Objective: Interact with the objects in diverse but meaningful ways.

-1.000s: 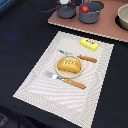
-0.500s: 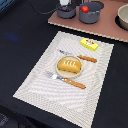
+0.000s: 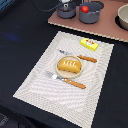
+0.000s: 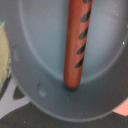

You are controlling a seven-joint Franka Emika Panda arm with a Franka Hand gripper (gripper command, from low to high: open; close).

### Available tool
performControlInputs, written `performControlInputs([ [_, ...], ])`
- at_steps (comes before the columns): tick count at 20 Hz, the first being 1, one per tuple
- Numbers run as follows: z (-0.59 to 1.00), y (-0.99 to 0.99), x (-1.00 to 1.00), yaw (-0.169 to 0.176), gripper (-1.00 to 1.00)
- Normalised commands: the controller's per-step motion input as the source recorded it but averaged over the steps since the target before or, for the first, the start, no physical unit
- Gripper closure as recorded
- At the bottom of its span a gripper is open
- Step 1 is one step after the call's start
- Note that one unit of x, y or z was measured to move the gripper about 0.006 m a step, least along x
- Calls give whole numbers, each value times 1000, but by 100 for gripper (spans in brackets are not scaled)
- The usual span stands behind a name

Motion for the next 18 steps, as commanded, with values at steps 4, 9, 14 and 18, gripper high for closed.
performControlInputs([
  [4,668,-286,301,-82,-100],
  [9,471,-597,399,-85,-100],
  [14,53,-743,342,-64,-100],
  [18,0,-797,461,-34,-100],
])
